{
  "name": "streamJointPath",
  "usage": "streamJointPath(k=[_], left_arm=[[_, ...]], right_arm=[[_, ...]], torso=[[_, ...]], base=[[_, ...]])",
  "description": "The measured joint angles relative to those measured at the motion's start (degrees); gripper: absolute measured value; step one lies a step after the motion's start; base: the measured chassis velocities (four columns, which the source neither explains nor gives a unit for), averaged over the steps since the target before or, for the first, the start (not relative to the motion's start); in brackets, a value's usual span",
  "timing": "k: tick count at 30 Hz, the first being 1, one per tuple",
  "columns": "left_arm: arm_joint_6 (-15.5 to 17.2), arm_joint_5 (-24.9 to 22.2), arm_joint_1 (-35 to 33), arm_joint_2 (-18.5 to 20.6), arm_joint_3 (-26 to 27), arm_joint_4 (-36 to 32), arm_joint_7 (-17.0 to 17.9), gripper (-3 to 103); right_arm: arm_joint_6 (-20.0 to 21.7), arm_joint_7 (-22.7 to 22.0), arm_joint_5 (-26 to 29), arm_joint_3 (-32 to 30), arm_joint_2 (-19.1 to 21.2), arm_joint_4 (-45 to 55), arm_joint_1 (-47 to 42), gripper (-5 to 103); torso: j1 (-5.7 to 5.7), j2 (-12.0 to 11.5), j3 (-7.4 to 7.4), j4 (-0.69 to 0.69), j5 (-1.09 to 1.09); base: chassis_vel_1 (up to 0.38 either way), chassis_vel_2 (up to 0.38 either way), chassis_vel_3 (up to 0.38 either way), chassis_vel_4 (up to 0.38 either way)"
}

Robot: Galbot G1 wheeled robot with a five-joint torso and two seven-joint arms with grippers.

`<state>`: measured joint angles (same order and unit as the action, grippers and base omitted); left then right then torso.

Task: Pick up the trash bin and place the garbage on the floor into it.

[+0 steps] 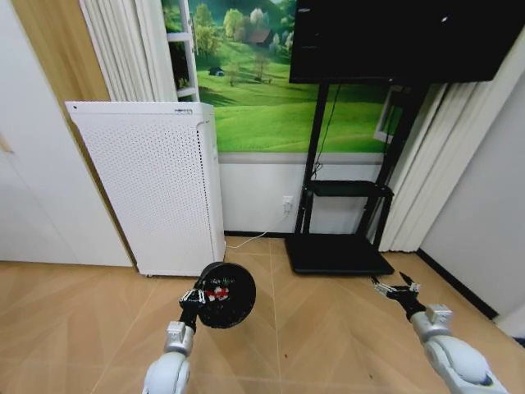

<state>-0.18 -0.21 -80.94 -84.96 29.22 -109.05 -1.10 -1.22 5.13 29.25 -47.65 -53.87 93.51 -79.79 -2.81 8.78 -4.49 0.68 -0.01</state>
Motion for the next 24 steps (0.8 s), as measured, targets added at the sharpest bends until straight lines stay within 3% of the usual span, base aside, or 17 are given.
streamJointPath(k=[5, 17, 24], left_arm=[[0.09, -0.03, -0.44, 0.23, 0.29, -0.33, 0.04, 4], [0.23, -0.43, -1.65, 0.11, 0.13, -1.02, 0.48, 4], [0.63, -2.36, -6.76, 2.14, -0.17, -2.48, 1.78, 4]], right_arm=[[0.0, 0.0, 0.0, 0.0, 0.0, 0.0, -0.01, 100], [0.0, 0.0, 0.0, 0.0, 0.0, 0.0, 0.01, 100], [0.0, 0.0, 0.0, 0.0, 0.0, 0.0, 0.0, 100]], torso=[[0.02, 0.01, 0.02, -0.01, -0.01], [-0.02, 0.0, -0.02, -0.03, 0.01], [-0.01, 0.0, 0.0, -0.01, 0.0]], base=[[0.146, -0.157, -0.14, 0.156], [-0.034, 0.038, 0.036, -0.029], [0.016, -0.011, -0.01, 0.011]])
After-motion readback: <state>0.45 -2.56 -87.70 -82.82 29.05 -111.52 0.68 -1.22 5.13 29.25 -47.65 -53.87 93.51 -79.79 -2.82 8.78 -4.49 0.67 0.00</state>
